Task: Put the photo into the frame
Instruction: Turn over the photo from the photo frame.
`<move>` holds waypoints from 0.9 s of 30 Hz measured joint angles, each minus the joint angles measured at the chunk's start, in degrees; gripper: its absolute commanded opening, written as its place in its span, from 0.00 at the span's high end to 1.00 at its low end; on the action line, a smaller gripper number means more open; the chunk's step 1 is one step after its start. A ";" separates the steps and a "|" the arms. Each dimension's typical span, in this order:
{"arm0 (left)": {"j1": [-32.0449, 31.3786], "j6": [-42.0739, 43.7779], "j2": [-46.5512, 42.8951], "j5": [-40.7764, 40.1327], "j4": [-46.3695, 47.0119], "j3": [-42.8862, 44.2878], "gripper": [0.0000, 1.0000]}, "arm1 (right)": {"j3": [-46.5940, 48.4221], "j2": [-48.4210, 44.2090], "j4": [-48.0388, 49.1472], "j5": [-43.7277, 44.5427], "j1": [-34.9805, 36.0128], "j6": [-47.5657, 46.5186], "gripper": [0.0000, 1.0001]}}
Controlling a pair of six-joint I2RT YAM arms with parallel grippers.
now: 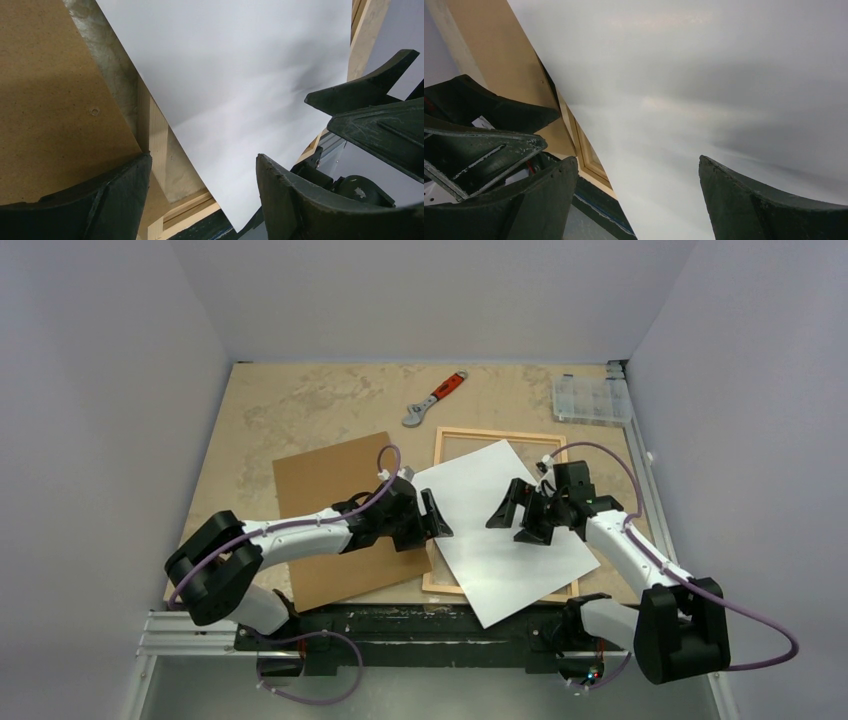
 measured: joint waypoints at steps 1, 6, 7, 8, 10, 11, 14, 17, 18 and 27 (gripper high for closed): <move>0.00 -0.15 0.00 -0.46 0.11 0.00 0.26 | -0.09 0.15 0.24 -0.26 -0.04 0.02 0.11; 0.37 -0.90 1.01 -1.88 1.79 -0.02 0.28 | -0.22 0.26 1.01 -1.22 -0.20 0.00 0.11; 0.76 -1.03 1.40 -1.88 2.34 -0.02 0.28 | -0.22 0.24 1.01 -1.42 -0.24 0.00 0.11; 1.29 -1.03 1.70 -2.01 2.84 -0.02 0.29 | -0.22 0.24 1.01 -1.62 -0.24 0.00 0.11; 2.40 -1.03 2.89 -2.21 4.09 0.04 0.30 | -0.22 0.24 1.01 -1.75 -0.24 0.00 0.11; 2.80 -1.01 3.54 -2.32 4.31 0.31 0.30 | -0.22 0.24 1.03 -1.81 -0.24 0.00 0.12; 3.50 -0.96 5.86 -3.04 4.31 1.53 0.30 | -0.22 0.26 1.03 -2.12 -0.24 -0.02 0.12; 3.78 -0.94 7.72 -3.30 4.33 2.47 0.30 | -0.22 0.26 1.03 -2.32 -0.24 -0.04 0.12; 3.85 -0.96 8.07 -3.32 4.46 2.54 0.30 | -0.22 0.26 1.03 -2.45 -0.24 -0.04 0.12; 4.98 -1.20 12.76 -2.21 10.51 4.66 0.49 | -0.22 0.26 1.38 -3.32 -0.24 -0.17 0.12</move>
